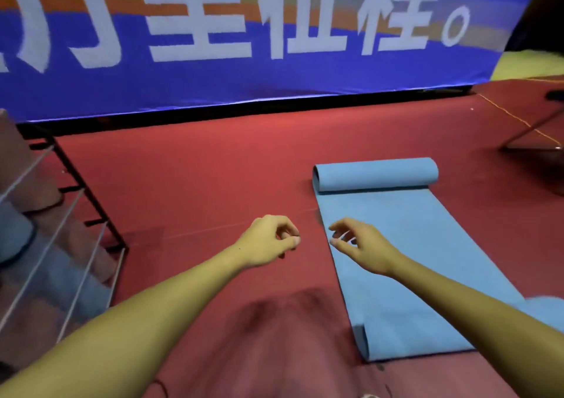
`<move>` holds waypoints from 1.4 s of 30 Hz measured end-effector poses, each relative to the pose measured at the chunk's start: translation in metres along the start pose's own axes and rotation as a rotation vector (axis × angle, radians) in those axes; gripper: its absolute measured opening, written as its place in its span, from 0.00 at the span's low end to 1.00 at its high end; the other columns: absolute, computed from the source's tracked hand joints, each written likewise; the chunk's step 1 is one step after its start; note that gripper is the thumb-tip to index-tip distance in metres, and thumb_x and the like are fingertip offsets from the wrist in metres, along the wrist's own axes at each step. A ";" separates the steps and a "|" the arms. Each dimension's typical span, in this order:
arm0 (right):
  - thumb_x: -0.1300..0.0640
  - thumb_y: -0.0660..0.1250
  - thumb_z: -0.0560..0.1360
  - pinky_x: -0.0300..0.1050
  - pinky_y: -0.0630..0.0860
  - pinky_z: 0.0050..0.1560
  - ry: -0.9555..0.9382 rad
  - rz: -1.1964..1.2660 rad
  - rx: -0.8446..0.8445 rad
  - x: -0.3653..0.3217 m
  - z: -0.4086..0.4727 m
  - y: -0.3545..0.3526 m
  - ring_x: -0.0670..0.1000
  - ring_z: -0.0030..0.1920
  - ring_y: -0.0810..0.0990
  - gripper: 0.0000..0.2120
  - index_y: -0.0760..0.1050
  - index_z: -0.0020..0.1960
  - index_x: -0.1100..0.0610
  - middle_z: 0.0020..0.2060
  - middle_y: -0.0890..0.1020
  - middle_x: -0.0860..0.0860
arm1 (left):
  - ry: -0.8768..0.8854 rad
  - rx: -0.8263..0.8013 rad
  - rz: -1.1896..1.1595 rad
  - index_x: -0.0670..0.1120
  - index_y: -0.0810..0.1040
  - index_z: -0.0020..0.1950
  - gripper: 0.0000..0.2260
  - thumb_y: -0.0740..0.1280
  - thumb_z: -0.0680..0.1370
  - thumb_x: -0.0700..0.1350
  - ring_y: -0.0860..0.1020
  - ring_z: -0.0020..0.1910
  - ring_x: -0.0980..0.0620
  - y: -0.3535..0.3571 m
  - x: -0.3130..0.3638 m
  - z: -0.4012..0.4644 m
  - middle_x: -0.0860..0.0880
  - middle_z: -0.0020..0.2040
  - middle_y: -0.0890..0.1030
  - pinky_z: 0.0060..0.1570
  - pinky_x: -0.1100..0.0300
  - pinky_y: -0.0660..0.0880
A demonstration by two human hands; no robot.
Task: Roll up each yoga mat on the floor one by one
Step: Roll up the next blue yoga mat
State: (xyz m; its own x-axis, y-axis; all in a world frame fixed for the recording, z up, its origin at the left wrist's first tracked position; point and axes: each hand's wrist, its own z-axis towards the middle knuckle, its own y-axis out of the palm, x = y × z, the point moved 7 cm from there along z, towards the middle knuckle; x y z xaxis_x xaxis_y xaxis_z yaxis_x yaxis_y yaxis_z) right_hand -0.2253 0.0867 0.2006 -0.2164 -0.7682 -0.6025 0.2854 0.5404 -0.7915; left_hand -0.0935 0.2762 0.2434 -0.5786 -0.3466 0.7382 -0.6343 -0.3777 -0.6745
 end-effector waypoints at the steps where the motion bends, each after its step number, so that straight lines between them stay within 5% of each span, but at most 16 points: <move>1: 0.48 0.71 0.81 0.41 0.77 0.52 0.066 0.030 -0.003 0.034 -0.012 0.003 0.43 0.49 0.83 0.13 0.79 0.63 0.51 0.51 0.84 0.42 | -0.012 -0.035 -0.010 0.46 0.83 0.49 0.00 0.73 0.79 0.41 0.82 0.31 0.54 0.027 -0.003 0.013 0.48 0.39 0.87 0.30 0.69 0.72; 6: 0.42 0.72 0.79 0.40 0.77 0.56 0.271 0.096 -0.081 0.161 -0.063 0.040 0.41 0.54 0.81 0.18 0.77 0.66 0.48 0.56 0.83 0.41 | -0.121 -0.126 -0.045 0.45 0.84 0.48 0.03 0.73 0.80 0.43 0.82 0.32 0.52 0.151 -0.038 0.069 0.46 0.39 0.87 0.29 0.66 0.73; 13: 0.25 0.63 0.75 0.47 0.76 0.61 0.243 -0.153 -0.262 0.239 -0.103 0.111 0.44 0.60 0.80 0.32 0.70 0.71 0.41 0.62 0.81 0.38 | -0.350 -0.113 -0.079 0.48 0.82 0.50 0.06 0.76 0.78 0.48 0.79 0.40 0.53 0.294 -0.125 0.118 0.54 0.36 0.81 0.51 0.57 0.77; 18: 0.26 0.62 0.74 0.45 0.76 0.52 0.237 -0.185 -0.139 0.257 -0.110 0.130 0.44 0.53 0.81 0.35 0.65 0.76 0.41 0.54 0.81 0.38 | -0.542 -0.022 -0.166 0.41 0.68 0.74 0.34 0.79 0.75 0.51 0.77 0.66 0.43 0.353 -0.174 0.147 0.43 0.65 0.80 0.60 0.58 0.70; 21: 0.28 0.63 0.73 0.46 0.77 0.45 0.334 -0.095 -0.014 0.267 -0.114 0.133 0.40 0.41 0.77 0.36 0.62 0.77 0.39 0.47 0.77 0.37 | -0.582 0.045 -0.219 0.41 0.67 0.74 0.37 0.81 0.72 0.49 0.78 0.64 0.43 0.380 -0.185 0.168 0.43 0.63 0.80 0.60 0.56 0.72; 24: 0.34 0.68 0.76 0.45 0.77 0.44 0.400 0.032 0.095 0.271 -0.114 0.133 0.42 0.40 0.80 0.32 0.62 0.76 0.39 0.48 0.77 0.39 | -0.657 0.105 -0.341 0.42 0.76 0.63 0.30 0.82 0.69 0.54 0.82 0.54 0.45 0.397 -0.202 0.186 0.48 0.55 0.83 0.58 0.51 0.79; 27: 0.37 0.67 0.79 0.48 0.79 0.45 0.425 0.102 0.112 0.268 -0.111 0.136 0.43 0.39 0.82 0.27 0.63 0.74 0.39 0.49 0.79 0.40 | -0.581 0.145 -0.376 0.44 0.81 0.49 0.12 0.77 0.76 0.52 0.83 0.46 0.44 0.400 -0.209 0.200 0.48 0.44 0.85 0.49 0.50 0.81; 30: 0.41 0.66 0.82 0.53 0.80 0.50 0.464 0.227 0.100 0.267 -0.106 0.139 0.45 0.39 0.84 0.24 0.65 0.75 0.44 0.52 0.81 0.40 | -0.521 0.209 -0.399 0.47 0.75 0.42 0.09 0.72 0.81 0.45 0.79 0.39 0.44 0.384 -0.217 0.204 0.48 0.37 0.81 0.42 0.53 0.77; 33: 0.38 0.64 0.81 0.55 0.80 0.58 0.554 0.135 0.107 0.284 -0.092 0.135 0.46 0.52 0.83 0.28 0.63 0.76 0.46 0.61 0.78 0.42 | -0.522 0.236 -0.350 0.47 0.75 0.44 0.08 0.71 0.80 0.46 0.82 0.41 0.41 0.356 -0.250 0.202 0.45 0.41 0.84 0.46 0.46 0.81; 36: 0.39 0.65 0.81 0.58 0.76 0.65 0.697 -0.023 0.111 0.320 -0.080 0.123 0.57 0.67 0.77 0.32 0.60 0.79 0.51 0.70 0.74 0.54 | -0.565 0.298 -0.229 0.45 0.77 0.46 0.07 0.72 0.80 0.45 0.80 0.44 0.42 0.302 -0.286 0.186 0.44 0.42 0.83 0.47 0.47 0.78; 42: 0.38 0.68 0.79 0.65 0.66 0.72 0.999 -0.243 0.042 0.380 -0.100 0.131 0.68 0.74 0.65 0.36 0.58 0.81 0.50 0.77 0.62 0.62 | -0.672 0.374 -0.085 0.44 0.82 0.52 0.03 0.72 0.81 0.42 0.80 0.48 0.43 0.188 -0.383 0.114 0.42 0.49 0.84 0.48 0.51 0.73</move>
State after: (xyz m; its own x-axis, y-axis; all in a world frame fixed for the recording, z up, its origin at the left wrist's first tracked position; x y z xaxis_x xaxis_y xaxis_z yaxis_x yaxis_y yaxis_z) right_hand -0.3635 -0.1001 -0.1428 -0.9450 -0.2090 -0.2515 0.1580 0.3815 -0.9108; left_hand 0.0675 0.2402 -0.1661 -0.0245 -0.7047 0.7091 -0.3779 -0.6501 -0.6592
